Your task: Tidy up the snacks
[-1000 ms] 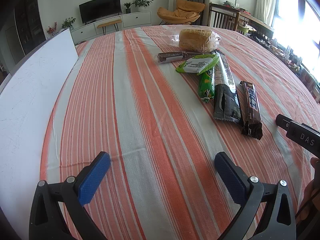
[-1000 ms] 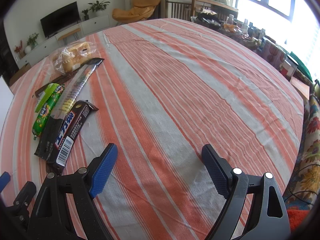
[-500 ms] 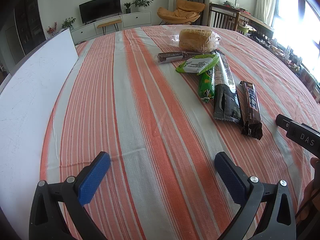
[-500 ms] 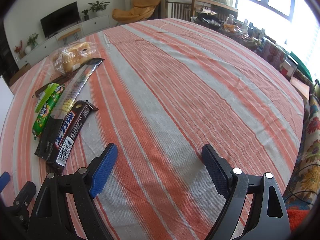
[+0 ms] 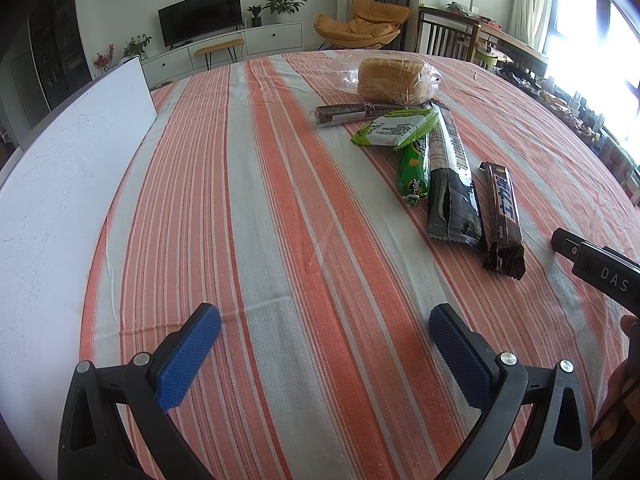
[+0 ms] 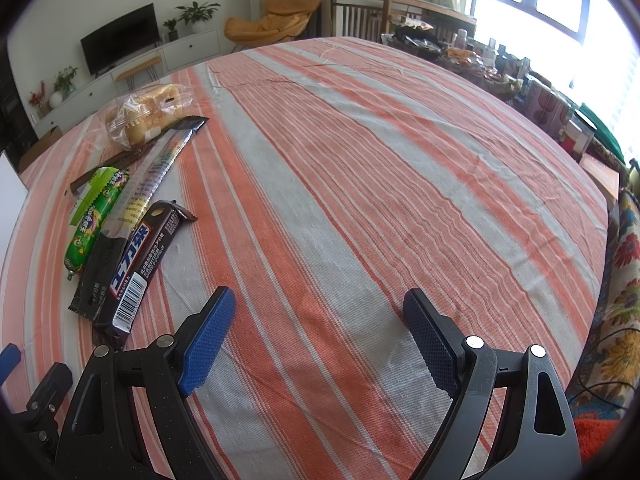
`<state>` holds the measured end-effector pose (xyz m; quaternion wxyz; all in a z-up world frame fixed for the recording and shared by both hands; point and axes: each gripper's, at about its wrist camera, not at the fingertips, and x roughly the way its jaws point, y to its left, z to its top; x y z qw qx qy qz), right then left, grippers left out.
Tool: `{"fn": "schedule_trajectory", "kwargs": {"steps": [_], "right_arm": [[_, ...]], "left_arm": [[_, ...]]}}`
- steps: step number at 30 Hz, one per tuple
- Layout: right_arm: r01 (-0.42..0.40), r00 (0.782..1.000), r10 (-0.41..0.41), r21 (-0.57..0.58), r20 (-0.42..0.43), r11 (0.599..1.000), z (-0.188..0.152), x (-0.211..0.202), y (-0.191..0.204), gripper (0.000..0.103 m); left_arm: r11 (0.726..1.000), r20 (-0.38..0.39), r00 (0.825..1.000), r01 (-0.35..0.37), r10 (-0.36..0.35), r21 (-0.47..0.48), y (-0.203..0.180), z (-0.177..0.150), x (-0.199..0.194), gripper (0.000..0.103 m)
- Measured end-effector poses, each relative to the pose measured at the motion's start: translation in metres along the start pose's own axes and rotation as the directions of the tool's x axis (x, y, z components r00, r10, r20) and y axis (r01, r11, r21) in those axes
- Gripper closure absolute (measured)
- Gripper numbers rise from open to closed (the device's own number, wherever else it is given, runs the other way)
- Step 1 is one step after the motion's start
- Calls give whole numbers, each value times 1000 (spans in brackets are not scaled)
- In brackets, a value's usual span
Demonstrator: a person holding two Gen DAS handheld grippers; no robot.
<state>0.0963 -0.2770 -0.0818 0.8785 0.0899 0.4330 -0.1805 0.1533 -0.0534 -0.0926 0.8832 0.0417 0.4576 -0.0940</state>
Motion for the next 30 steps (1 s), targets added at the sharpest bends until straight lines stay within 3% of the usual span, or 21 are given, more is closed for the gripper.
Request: {"fn": "schedule_trajectory", "kwargs": {"steps": [22, 25, 30], "right_arm": [[0, 1000, 0, 1, 2, 1000, 0, 1, 0, 15], [0, 1000, 0, 1, 2, 1000, 0, 1, 0, 15], [-2, 1000, 2, 1, 3, 1000, 0, 1, -1, 14]], "left_arm": [[1000, -12, 1000, 14, -14, 17, 0, 1, 0, 0], [995, -71, 993, 97, -98, -11, 3, 11, -3, 0], [941, -62, 955, 273, -290, -201, 7, 73, -4, 0]]}}
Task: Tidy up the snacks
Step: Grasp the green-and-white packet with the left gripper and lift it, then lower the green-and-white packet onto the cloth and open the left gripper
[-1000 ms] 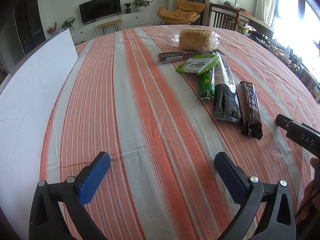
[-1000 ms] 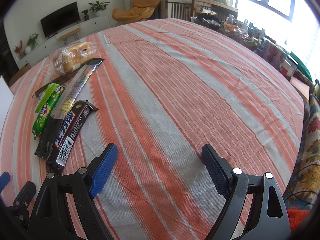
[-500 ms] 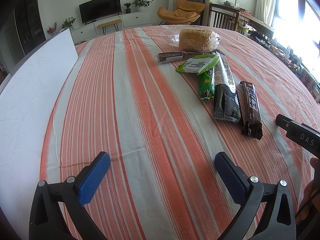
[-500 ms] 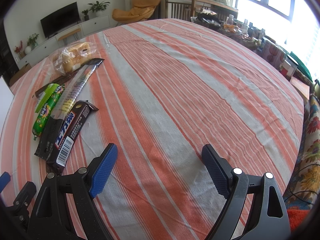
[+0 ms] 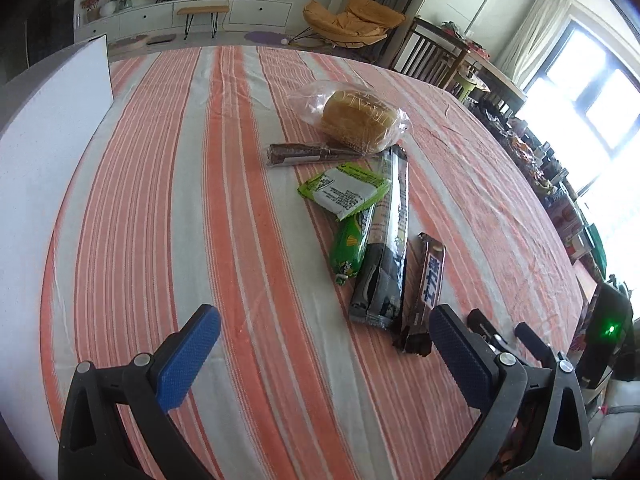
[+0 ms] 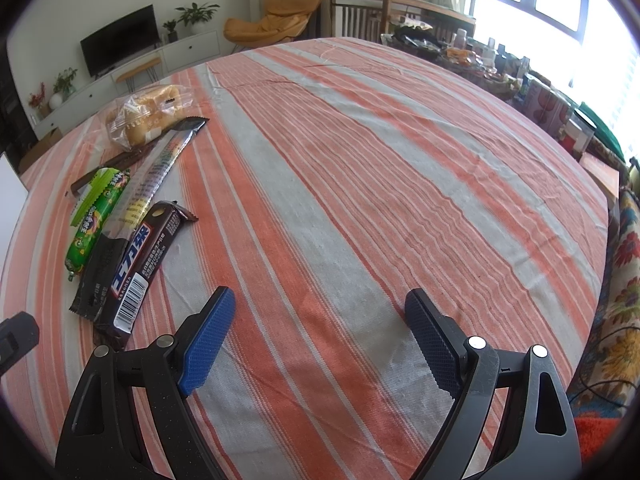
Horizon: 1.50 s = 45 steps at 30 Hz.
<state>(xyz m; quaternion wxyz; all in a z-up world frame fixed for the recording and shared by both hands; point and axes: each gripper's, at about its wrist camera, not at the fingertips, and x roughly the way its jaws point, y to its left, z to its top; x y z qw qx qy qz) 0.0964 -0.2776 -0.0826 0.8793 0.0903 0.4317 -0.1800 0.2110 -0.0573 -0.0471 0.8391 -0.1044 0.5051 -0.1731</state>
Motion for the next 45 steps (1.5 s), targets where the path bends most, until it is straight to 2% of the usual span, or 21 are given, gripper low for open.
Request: {"fn": "schedule_trajectory", "kwargs": {"steps": [2, 5, 8, 10, 11, 12, 13, 14, 15, 19, 24, 27, 30, 33, 36, 38, 40, 42, 45], "right_arm": [[-1, 1000, 1, 0, 0, 1000, 0, 0, 0, 14], [-1, 1000, 1, -1, 0, 1000, 0, 0, 0, 13], [-4, 1000, 4, -4, 0, 1000, 1, -1, 1, 12], [-6, 1000, 6, -6, 0, 1000, 3, -1, 2, 11], [-6, 1000, 6, -6, 0, 1000, 3, -1, 2, 11], [-7, 1000, 7, -6, 0, 1000, 4, -1, 3, 11], [-7, 1000, 7, -6, 0, 1000, 3, -1, 3, 11], [-7, 1000, 7, -7, 0, 1000, 4, -1, 3, 11], [-7, 1000, 7, -7, 1, 1000, 4, -1, 4, 11], [-9, 1000, 9, -7, 1, 1000, 5, 0, 4, 11], [-10, 1000, 10, -7, 1, 1000, 4, 0, 4, 11], [-10, 1000, 10, -7, 1, 1000, 5, 1, 4, 11], [-9, 1000, 9, -7, 2, 1000, 5, 1, 4, 11], [-8, 1000, 8, -6, 3, 1000, 5, 0, 4, 11], [-9, 1000, 9, -6, 2, 1000, 4, 0, 3, 11], [-9, 1000, 9, -7, 2, 1000, 4, 0, 3, 11], [-9, 1000, 9, -6, 3, 1000, 4, 0, 3, 11], [-9, 1000, 9, -7, 3, 1000, 4, 0, 3, 11], [-9, 1000, 9, -7, 3, 1000, 4, 0, 4, 11]], "left_arm": [[996, -48, 998, 33, -37, -78, -4, 34, 13, 0], [990, -136, 991, -1, -18, -143, -10, 74, 43, 0], [989, -218, 976, -61, 30, -136, -17, 92, 75, 1], [986, -262, 964, -75, 34, -149, -18, 94, 92, 2], [983, -274, 961, -79, 32, -165, -17, 94, 97, 7], [981, -264, 964, -87, 39, -171, -18, 94, 98, 10], [982, -241, 970, -84, 41, -169, -19, 95, 95, 17], [983, -238, 970, -80, 40, -162, -19, 94, 95, 41], [985, -237, 971, -83, 46, -150, -19, 94, 93, 54], [987, -198, 980, -56, 26, -148, -6, 85, 79, 54], [994, -135, 991, -30, 16, -109, 16, 56, 28, 54], [996, -100, 992, -81, 78, -24, 22, 23, -5, 54], [987, -78, 985, -151, 154, 47, 28, -14, -22, 54], [969, -55, 974, -214, 222, 121, 30, -48, -24, 54], [956, -26, 967, -246, 253, 159, 29, -68, -16, 54], [946, 44, 963, -270, 266, 179, 28, -75, -15, 52], [934, 91, 954, -298, 286, 198, 27, -79, -13, 41], [926, 116, 942, -332, 315, 181, 28, -79, -9, 15], [942, 123, 944, -318, 305, 109, 42, -78, -9, 3]]}}
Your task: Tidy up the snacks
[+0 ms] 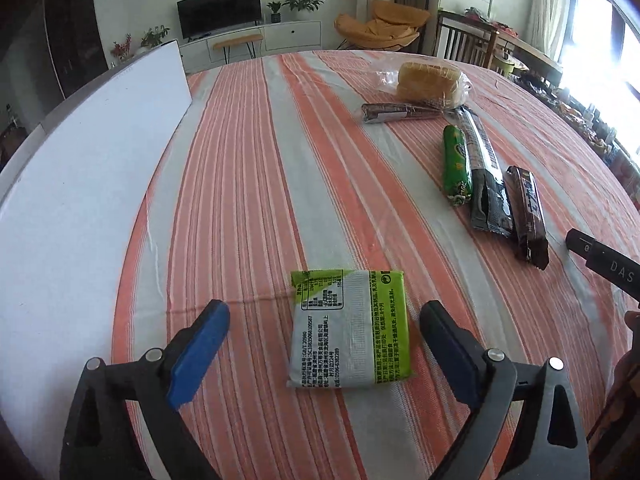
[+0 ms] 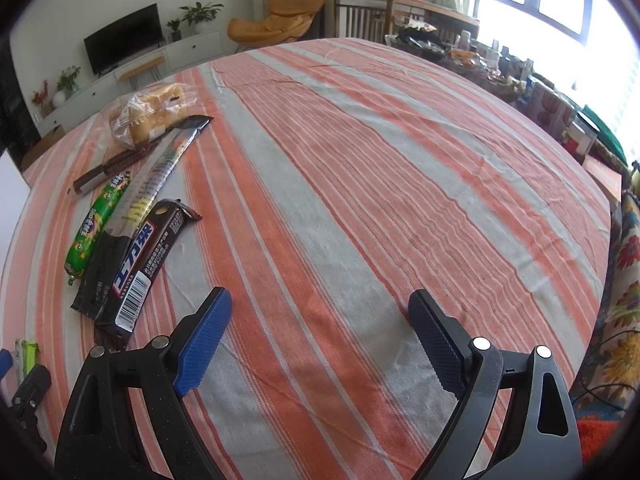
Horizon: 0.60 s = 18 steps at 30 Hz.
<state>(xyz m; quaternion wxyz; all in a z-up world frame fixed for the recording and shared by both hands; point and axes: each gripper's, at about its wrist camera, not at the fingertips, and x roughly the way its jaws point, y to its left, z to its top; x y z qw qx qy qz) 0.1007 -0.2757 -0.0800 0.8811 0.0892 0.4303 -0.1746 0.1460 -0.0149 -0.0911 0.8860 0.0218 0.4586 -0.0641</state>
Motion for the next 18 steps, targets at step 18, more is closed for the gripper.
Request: {"fn": "schedule_trajectory", "kwargs": {"steps": [18], "right_arm": [[0, 1000, 0, 1, 0, 1000, -1, 0, 0, 11]], "left_arm": [[1000, -1, 1000, -19, 19, -4, 1, -1, 3, 0]]}}
